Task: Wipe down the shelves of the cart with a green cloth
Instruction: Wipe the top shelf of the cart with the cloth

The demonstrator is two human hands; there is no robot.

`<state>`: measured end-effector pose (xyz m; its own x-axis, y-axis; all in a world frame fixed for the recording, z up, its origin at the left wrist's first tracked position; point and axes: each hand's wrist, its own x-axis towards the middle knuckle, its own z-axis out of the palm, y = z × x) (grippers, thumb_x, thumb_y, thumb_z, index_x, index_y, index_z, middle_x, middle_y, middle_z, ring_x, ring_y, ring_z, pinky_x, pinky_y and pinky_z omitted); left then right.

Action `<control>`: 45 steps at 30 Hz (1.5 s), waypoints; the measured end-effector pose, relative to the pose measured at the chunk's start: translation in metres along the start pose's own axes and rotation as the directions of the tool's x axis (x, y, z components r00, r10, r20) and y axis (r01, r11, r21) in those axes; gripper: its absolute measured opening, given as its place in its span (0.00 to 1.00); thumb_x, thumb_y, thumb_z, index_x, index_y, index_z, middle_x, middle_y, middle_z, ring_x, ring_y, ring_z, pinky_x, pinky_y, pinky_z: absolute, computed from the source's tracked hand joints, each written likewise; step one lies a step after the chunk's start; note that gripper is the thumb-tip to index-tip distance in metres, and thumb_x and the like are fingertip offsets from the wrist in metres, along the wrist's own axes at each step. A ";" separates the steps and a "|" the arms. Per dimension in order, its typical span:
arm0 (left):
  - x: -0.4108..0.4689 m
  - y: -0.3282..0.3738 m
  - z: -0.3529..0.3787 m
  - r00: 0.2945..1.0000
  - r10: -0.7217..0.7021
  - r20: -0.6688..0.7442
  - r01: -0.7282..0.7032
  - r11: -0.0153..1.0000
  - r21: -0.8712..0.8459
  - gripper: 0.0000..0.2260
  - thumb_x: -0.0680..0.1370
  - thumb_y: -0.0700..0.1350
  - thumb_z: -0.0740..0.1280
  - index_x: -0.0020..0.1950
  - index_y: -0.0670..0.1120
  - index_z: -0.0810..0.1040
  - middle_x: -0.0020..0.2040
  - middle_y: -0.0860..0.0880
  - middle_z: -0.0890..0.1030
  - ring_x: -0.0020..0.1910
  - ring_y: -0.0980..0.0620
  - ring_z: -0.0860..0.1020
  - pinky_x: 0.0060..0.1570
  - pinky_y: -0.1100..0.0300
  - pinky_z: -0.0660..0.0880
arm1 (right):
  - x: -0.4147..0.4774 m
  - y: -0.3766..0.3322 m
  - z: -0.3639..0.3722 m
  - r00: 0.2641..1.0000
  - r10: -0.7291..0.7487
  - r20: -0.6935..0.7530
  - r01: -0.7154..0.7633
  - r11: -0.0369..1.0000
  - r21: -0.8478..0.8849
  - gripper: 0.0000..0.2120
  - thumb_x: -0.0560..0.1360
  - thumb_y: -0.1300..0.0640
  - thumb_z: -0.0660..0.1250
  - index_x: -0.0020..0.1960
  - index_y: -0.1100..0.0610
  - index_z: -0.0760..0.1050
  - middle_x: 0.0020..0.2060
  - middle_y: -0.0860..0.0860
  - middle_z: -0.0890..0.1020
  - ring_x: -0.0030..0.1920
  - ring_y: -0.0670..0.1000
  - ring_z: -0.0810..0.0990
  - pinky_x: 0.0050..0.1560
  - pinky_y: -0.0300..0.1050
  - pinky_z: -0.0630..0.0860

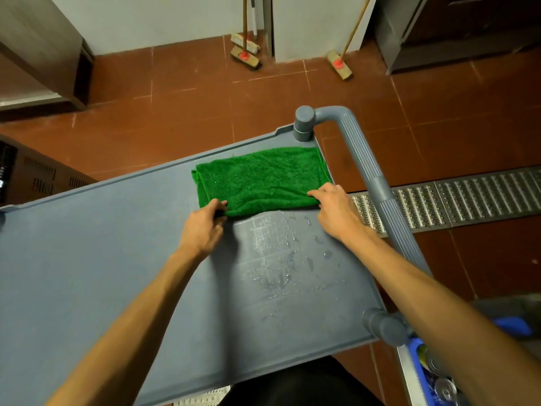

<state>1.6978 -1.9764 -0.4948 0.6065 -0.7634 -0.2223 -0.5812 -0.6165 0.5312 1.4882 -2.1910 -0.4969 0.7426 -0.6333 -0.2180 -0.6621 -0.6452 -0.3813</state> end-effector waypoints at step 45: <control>-0.161 -0.055 0.022 0.968 0.215 0.132 -0.194 0.969 -0.152 0.05 0.78 0.38 0.68 0.53 0.43 0.77 0.61 0.49 0.82 0.61 0.49 0.80 0.62 0.56 0.75 | -0.239 -0.070 0.070 0.933 0.356 -0.047 -0.357 0.934 -0.005 0.22 0.75 0.67 0.60 0.67 0.55 0.71 0.62 0.54 0.75 0.64 0.56 0.70 0.64 0.50 0.69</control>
<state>1.6206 -1.8240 -0.5066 0.3901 -0.8967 -0.2091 -0.5986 -0.4196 0.6823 1.3638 -1.9644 -0.4814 0.4526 -0.8408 -0.2971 -0.8839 -0.3789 -0.2741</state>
